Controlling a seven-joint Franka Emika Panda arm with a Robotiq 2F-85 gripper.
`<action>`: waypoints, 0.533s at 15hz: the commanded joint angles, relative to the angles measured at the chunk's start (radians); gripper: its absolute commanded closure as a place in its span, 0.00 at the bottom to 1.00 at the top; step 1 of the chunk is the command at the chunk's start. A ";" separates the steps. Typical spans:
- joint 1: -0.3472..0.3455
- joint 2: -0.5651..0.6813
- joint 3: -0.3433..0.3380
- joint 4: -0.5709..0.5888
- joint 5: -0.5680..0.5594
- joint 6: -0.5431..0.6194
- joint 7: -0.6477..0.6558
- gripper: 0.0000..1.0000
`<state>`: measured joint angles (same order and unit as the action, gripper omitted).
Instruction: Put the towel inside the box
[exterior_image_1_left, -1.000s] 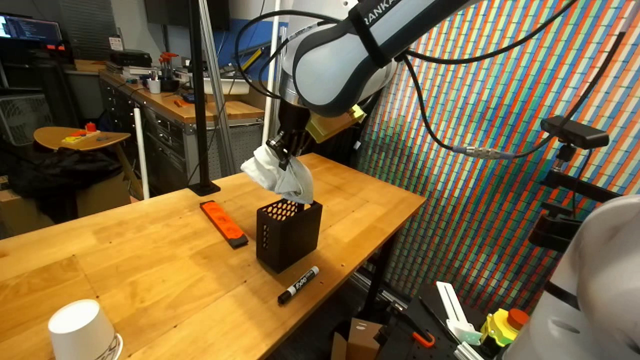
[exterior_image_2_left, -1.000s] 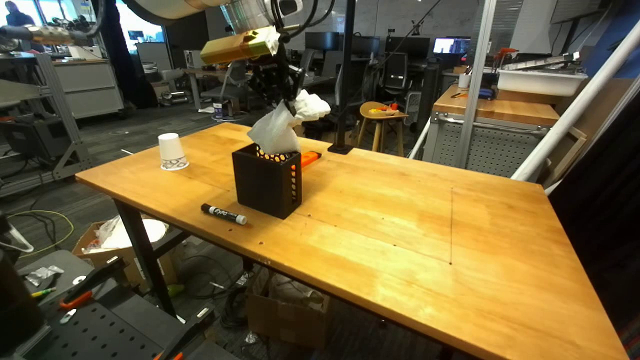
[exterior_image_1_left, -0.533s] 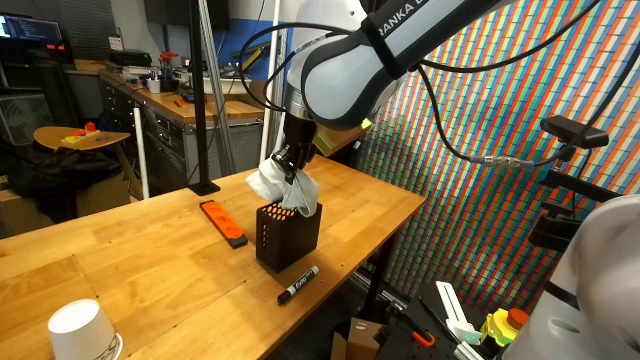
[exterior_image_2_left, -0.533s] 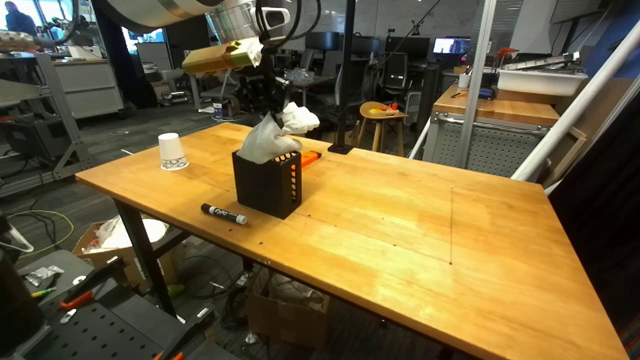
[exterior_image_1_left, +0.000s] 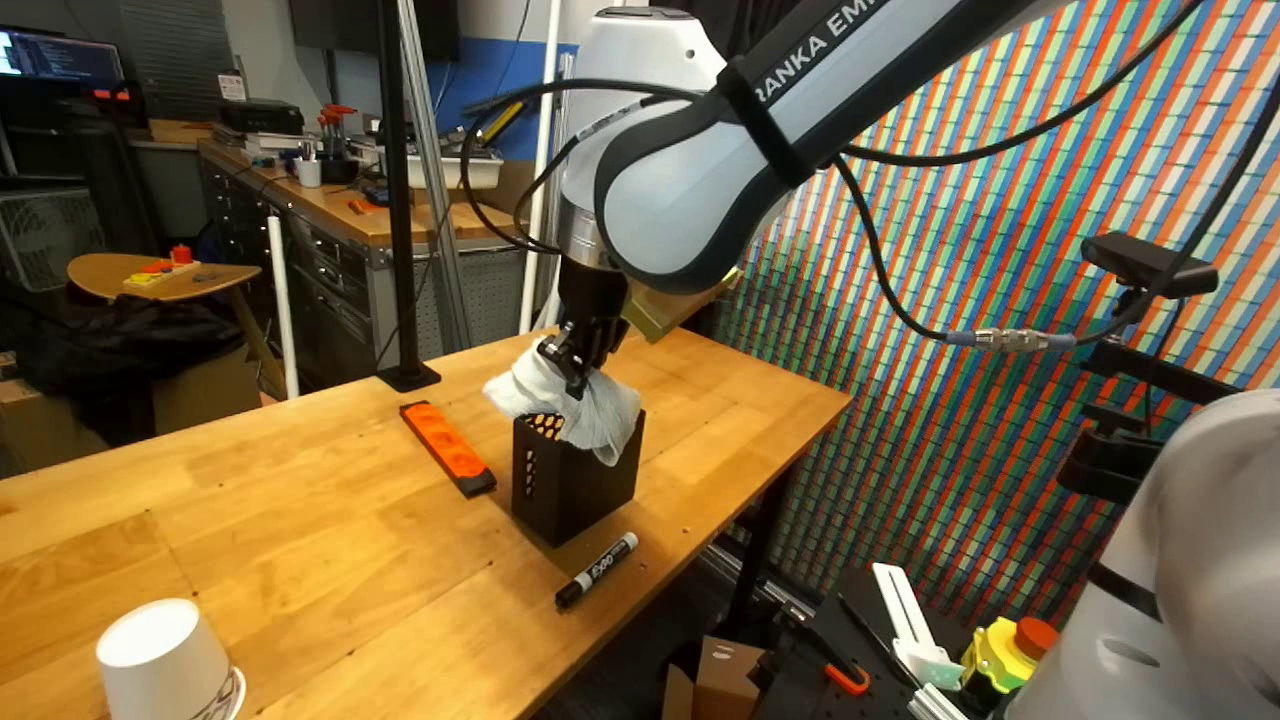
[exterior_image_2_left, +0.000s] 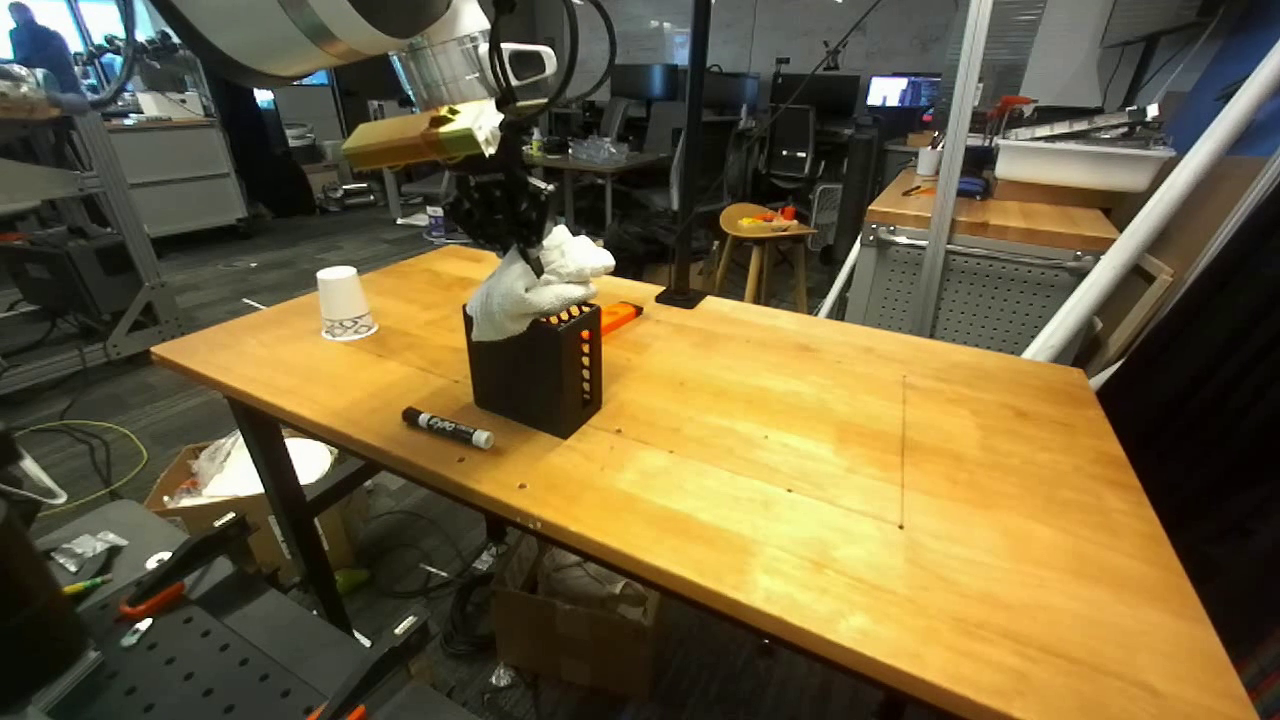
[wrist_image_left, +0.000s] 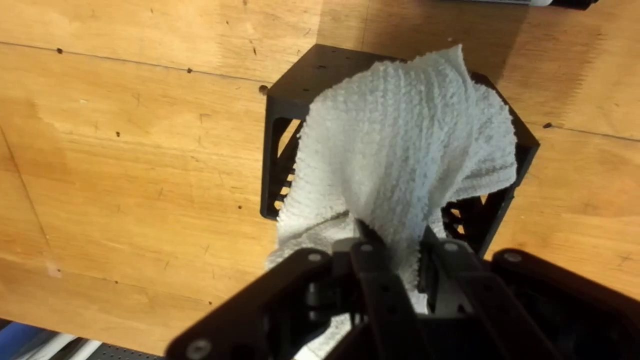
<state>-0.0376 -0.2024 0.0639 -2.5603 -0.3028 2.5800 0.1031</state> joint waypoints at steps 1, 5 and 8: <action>0.008 0.021 0.010 0.007 -0.007 -0.001 0.012 0.94; 0.009 0.074 0.009 0.016 -0.004 -0.002 0.012 0.94; 0.004 0.116 0.001 0.029 -0.010 -0.005 0.016 0.94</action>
<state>-0.0363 -0.1361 0.0740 -2.5522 -0.3028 2.5806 0.1031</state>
